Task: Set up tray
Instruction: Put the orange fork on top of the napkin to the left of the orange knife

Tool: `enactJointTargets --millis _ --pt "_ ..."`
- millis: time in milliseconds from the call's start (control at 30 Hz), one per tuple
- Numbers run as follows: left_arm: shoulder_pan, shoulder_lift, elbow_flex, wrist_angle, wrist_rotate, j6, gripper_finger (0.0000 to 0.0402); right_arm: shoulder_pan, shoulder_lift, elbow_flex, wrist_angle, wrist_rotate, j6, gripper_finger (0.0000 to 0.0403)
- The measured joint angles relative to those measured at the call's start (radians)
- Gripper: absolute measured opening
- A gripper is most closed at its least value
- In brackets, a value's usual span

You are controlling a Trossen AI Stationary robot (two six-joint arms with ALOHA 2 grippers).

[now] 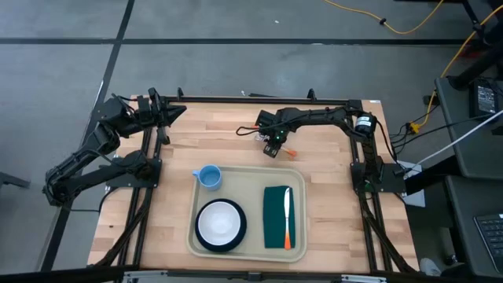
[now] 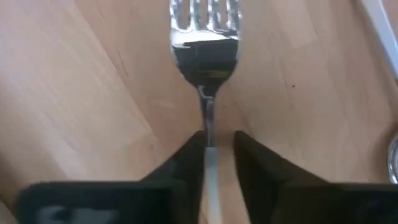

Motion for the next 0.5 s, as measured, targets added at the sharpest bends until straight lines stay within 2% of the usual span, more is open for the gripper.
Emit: enactJointTargets --millis 133,167,367,500 --pt "0.000 0.000 0.000 0.000 -0.002 0.000 0.0004 0.001 0.000 0.000 0.004 -0.011 -0.023 0.0025" --pt "0.000 0.000 0.000 0.000 -0.003 0.000 0.0004 0.001 0.000 0.000 0.004 -0.011 -0.024 0.0017" --pt "0.000 0.000 0.000 0.000 -0.004 0.000 0.0004 0.001 0.000 0.000 0.005 -0.012 -0.023 0.0033" --pt "0.000 0.000 0.000 0.000 -0.004 0.000 0.0004 0.002 0.003 0.029 -0.020 -0.011 -0.024 0.0016"
